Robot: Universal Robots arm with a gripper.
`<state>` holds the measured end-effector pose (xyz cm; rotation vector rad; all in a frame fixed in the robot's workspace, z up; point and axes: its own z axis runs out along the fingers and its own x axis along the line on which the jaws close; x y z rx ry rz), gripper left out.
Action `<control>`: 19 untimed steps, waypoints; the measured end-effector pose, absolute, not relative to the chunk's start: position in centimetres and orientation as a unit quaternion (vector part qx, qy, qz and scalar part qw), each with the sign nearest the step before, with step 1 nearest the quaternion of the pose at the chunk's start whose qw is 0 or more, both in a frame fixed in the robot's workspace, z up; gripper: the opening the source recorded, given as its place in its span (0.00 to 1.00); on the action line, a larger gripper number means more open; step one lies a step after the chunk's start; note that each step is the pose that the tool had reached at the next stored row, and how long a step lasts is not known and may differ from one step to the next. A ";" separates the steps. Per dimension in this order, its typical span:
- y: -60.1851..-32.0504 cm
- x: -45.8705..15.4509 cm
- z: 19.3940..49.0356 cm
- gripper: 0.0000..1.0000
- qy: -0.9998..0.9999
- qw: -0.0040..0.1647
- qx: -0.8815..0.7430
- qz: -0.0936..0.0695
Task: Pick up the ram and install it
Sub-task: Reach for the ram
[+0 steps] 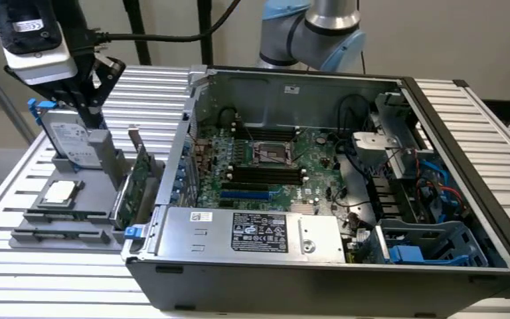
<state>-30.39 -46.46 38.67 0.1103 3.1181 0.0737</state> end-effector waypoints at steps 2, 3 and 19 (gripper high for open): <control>-46.7 -31.1 38.5 0.00 0.999 0.010 0.035 0.024; -46.8 -31.4 38.4 0.00 0.999 0.010 0.035 0.024; -48.5 -36.9 36.8 0.00 0.999 0.008 0.035 0.023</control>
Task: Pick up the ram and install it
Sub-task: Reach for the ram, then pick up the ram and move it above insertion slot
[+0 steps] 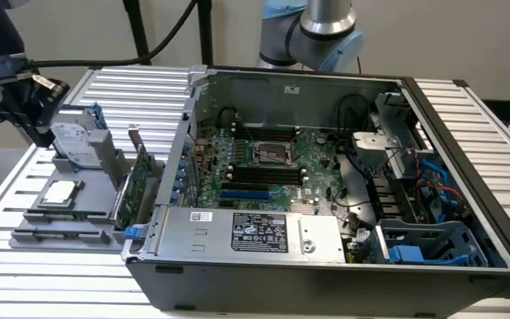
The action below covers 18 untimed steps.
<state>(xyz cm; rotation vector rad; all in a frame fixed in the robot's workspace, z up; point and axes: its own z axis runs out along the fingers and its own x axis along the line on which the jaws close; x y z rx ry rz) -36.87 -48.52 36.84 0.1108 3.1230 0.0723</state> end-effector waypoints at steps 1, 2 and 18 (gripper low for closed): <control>-48.6 -37.2 36.7 0.00 0.999 0.008 0.035 0.023; -48.7 -37.6 36.6 0.00 0.999 0.008 0.035 0.023; -49.2 -41.4 35.3 0.00 0.999 0.005 0.035 0.022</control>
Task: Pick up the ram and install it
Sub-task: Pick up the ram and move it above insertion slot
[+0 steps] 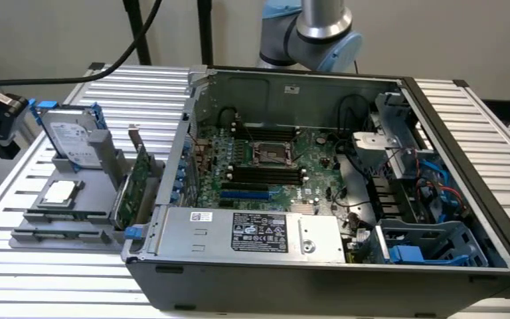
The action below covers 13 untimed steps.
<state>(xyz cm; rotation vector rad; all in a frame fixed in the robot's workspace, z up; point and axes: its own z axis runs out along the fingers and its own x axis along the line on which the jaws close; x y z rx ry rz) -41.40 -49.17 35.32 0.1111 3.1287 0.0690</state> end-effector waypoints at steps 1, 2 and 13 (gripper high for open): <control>-49.2 -41.4 35.3 0.00 0.999 0.005 0.036 0.022; -49.2 -41.4 35.3 0.00 0.999 0.005 0.036 0.022; -49.2 -41.4 35.3 0.00 0.999 0.005 0.035 0.022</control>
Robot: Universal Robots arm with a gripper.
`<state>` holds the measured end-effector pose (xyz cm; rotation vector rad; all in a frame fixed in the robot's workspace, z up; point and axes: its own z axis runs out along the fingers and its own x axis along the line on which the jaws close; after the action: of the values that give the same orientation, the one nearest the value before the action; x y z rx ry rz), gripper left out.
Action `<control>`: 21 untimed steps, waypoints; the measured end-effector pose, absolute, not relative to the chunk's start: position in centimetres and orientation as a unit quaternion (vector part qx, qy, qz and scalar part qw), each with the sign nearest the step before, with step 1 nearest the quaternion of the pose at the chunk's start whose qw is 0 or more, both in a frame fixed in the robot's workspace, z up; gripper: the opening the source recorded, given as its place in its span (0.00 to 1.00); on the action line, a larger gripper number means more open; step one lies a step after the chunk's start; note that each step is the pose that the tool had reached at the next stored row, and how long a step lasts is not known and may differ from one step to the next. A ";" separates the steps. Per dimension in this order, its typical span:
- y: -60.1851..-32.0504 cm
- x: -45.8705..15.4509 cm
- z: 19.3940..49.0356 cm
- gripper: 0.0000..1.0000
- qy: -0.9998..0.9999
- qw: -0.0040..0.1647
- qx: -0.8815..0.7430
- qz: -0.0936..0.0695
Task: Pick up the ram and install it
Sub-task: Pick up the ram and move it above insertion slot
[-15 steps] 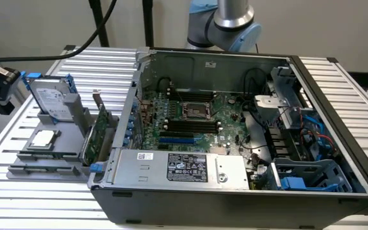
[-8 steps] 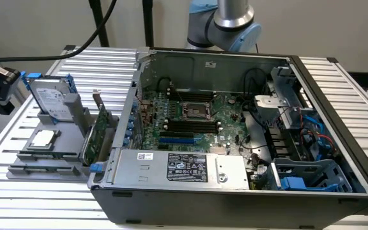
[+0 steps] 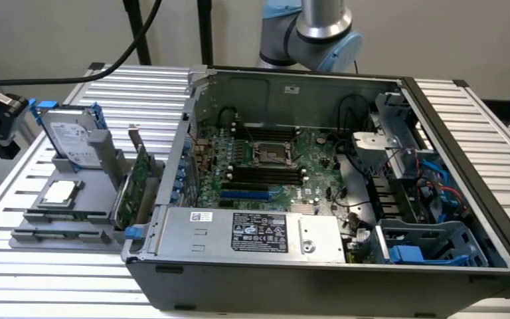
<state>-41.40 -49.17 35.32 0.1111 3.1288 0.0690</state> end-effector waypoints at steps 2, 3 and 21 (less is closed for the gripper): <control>-49.2 -41.3 35.3 0.00 0.999 0.005 0.035 0.022; -49.2 -41.1 35.3 0.00 0.999 0.005 0.034 0.022; -49.2 -40.7 34.4 0.00 0.993 0.002 -0.113 0.023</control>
<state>-40.72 -49.17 34.38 -0.3552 3.1172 0.0708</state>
